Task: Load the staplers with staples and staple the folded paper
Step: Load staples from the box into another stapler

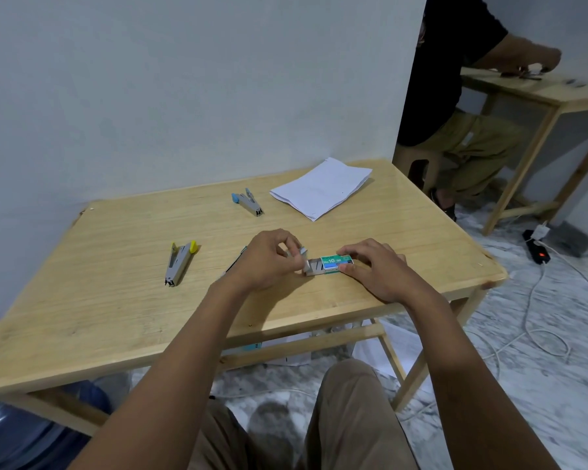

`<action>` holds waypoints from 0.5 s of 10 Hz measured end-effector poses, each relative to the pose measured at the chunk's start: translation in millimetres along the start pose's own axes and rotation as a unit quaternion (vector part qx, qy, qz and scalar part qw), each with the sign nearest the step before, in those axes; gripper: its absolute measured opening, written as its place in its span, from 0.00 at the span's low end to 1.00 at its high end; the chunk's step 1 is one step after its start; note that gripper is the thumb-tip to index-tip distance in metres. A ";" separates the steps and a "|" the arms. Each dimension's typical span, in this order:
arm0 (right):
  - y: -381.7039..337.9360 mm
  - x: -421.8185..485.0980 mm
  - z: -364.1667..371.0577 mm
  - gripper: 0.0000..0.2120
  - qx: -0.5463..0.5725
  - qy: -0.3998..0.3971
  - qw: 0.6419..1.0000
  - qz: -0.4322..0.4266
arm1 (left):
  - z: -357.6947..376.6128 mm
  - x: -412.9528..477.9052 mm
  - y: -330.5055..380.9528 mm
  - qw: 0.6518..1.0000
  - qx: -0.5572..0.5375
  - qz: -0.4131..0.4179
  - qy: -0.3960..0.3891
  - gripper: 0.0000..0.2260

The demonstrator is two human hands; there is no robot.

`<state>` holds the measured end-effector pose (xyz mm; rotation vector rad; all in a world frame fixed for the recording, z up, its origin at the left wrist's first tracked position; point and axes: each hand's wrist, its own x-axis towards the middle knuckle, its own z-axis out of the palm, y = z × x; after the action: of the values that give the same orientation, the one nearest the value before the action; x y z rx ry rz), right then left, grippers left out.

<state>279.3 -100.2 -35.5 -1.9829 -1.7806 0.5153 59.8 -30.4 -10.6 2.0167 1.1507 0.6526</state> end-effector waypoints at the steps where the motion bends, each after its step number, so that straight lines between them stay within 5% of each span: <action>1: -0.2 -0.6 -0.2 0.15 -0.001 0.001 1.000 0.002 | 4.0 -6.4 -5.9 0.998 -0.049 -0.024 0.037 0.08; 5: -1.6 -1.8 -0.6 0.16 0.000 0.003 1.000 0.004 | 7.1 -11.5 -2.7 0.995 0.084 -0.003 0.062 0.06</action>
<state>278.0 -101.9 -34.1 -1.9894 -1.7689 0.5109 58.0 -41.9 -18.0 2.1370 1.3229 0.7074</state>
